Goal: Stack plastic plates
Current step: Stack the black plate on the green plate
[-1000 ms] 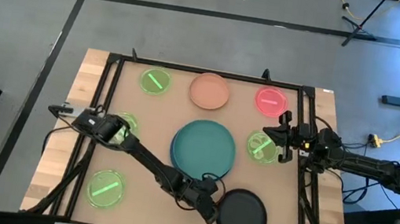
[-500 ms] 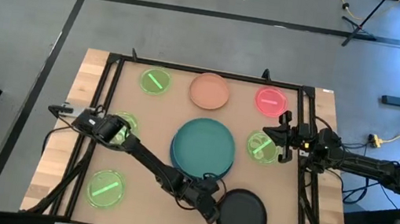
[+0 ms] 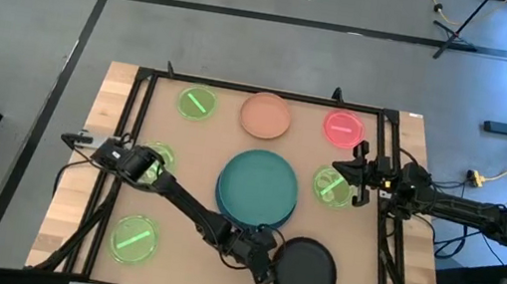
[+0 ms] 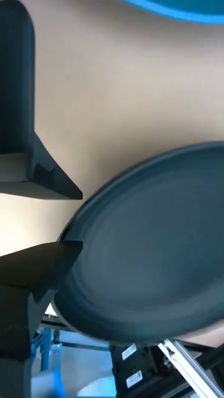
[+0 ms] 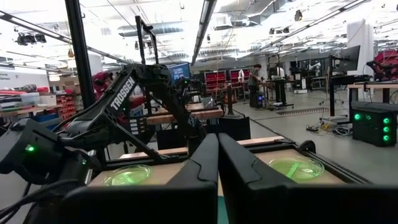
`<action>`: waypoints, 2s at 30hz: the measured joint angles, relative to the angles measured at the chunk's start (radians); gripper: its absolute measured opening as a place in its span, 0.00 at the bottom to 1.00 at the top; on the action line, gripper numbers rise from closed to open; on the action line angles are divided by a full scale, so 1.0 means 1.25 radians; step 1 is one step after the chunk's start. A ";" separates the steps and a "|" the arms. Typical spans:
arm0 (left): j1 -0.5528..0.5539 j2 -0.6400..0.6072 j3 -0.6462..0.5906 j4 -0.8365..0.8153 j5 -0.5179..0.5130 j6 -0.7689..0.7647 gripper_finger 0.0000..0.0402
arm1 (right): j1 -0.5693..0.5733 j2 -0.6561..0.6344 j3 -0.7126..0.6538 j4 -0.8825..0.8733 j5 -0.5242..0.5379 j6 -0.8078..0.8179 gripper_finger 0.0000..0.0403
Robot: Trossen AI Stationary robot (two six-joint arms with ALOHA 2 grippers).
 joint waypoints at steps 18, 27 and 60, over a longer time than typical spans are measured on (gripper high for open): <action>0.006 -0.012 0.000 -0.007 -0.024 -0.027 0.26 | 0.000 0.000 0.000 0.000 0.000 0.000 0.01; 0.003 0.033 0.001 0.026 -0.018 -0.064 0.26 | 0.000 0.000 0.000 0.000 0.000 0.000 0.01; -0.019 0.015 -0.001 0.041 -0.110 0.083 0.01 | 0.000 0.000 0.000 0.000 0.000 0.000 0.01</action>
